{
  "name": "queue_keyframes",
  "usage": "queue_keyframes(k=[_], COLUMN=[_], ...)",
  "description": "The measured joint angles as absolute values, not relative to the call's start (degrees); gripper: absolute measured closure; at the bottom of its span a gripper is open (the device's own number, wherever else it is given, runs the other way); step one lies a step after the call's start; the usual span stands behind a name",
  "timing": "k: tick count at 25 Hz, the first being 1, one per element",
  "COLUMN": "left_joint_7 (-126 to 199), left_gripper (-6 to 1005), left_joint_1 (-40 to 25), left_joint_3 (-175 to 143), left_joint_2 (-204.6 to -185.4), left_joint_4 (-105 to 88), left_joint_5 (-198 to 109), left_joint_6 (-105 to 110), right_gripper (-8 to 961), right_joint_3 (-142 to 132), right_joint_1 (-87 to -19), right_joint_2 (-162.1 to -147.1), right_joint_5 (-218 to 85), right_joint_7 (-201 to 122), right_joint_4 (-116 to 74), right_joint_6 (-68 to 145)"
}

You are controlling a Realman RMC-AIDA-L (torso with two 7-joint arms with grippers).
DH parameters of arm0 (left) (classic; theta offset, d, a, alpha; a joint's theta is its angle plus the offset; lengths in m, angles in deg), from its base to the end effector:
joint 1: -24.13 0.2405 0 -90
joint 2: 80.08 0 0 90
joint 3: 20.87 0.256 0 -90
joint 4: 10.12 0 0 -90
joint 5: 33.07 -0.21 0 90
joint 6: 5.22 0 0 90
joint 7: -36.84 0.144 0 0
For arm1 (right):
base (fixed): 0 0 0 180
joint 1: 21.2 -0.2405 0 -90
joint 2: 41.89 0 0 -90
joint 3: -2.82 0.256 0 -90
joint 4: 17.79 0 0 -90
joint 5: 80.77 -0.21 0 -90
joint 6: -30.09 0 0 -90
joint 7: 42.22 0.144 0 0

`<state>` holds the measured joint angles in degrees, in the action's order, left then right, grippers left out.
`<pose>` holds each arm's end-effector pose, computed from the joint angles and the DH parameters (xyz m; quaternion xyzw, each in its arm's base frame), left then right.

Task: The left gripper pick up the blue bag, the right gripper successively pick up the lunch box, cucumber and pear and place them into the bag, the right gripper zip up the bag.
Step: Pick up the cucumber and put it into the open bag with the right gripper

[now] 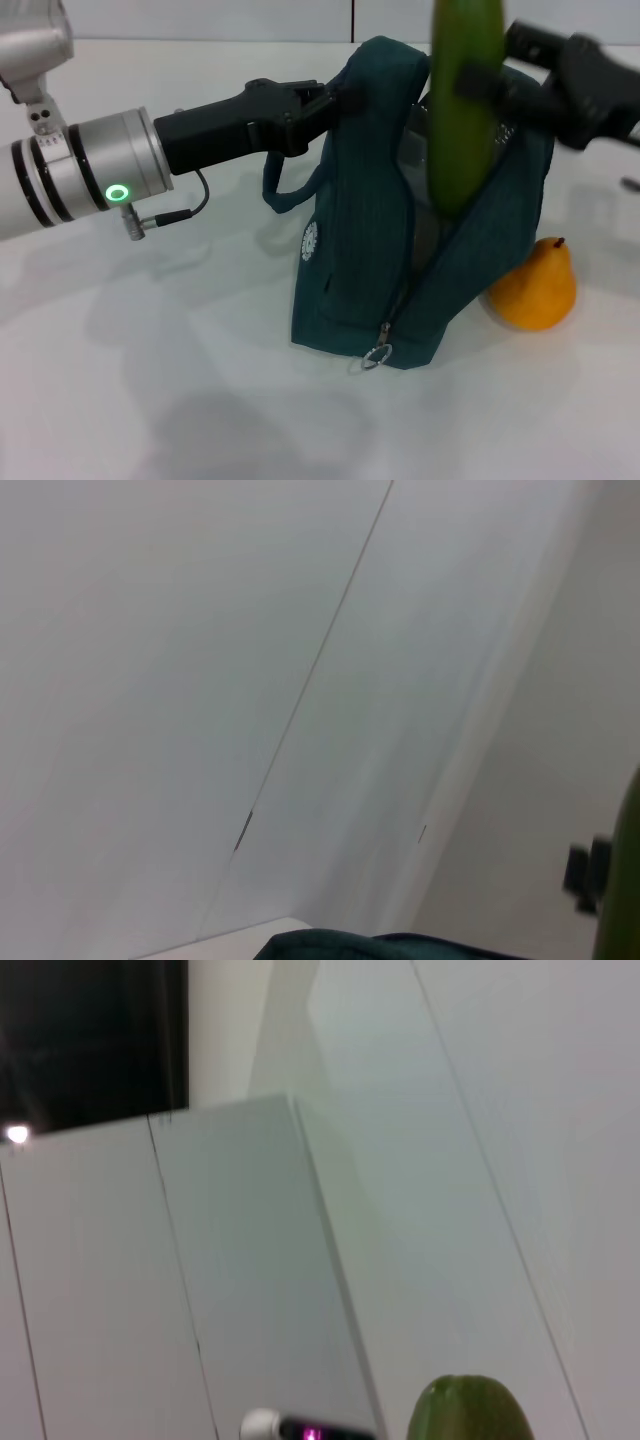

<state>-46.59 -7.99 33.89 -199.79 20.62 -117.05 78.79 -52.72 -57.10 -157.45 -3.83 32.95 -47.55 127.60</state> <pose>-0.2078 0.3509 -0.0153 -0.8691 -0.2621 -0.4041 0.1128 0.1753 0.3492 0.0246 -0.8747 0.1123 0.4663 0.0702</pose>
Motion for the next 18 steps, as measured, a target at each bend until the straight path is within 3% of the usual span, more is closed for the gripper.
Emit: queue_keyframes(k=[18], left_joint_7=[-46.2], left_gripper=[957], left_joint_1=[-8.1], left_joint_3=[33.9], left_joint_2=[-199.78], left_joint_4=[20.0], left_joint_5=[-117.3], left_joint_6=[78.6], right_gripper=[205], right_joint_3=[-60.3], right_joint_1=[-56.7], right_joint_2=[-158.08], right_joint_5=[-5.5], right_joint_7=[22.6], right_joint_4=[-40.8], right_joint_6=[122.7])
